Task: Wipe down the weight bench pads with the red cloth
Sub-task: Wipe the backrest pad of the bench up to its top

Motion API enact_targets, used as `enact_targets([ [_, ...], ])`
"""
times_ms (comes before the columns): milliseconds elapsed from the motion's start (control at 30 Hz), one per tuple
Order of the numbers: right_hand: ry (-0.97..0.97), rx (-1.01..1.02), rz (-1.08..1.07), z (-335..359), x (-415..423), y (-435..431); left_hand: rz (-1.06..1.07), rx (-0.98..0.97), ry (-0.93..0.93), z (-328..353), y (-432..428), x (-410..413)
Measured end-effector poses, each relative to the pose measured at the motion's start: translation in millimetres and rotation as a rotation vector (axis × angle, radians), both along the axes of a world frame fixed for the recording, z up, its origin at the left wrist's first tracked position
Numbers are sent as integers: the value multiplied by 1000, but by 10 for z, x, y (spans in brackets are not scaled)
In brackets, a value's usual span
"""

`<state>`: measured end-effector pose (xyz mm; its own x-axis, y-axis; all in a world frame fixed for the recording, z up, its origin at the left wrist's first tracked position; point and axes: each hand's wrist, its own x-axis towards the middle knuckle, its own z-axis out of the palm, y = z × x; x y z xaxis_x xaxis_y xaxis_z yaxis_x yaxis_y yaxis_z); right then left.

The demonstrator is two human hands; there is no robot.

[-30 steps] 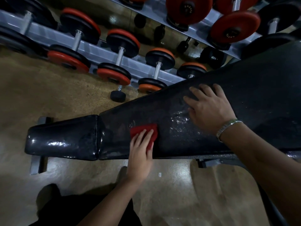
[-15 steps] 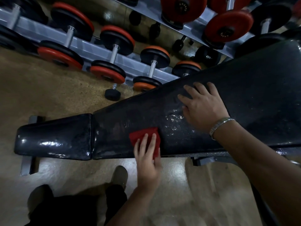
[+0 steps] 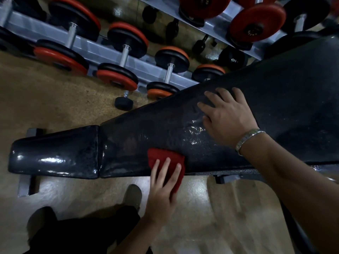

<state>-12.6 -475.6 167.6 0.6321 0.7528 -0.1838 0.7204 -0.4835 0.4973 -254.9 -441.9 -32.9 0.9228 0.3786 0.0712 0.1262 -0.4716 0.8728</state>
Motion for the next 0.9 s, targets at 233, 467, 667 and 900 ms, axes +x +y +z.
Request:
enact_targets([
  [233,-5,-1,14,6,22,0,-1,-6,116,-397,495,-246],
  [467,2,89,11,57,-54,-20,-94,65,-55,-35,62,-85],
  [667,-71,171,12,204,-189,-188,118,-99,76,405,137,425],
  [900,-52,84,-3,234,-144,-211,-131,79,-24,215,189,65],
])
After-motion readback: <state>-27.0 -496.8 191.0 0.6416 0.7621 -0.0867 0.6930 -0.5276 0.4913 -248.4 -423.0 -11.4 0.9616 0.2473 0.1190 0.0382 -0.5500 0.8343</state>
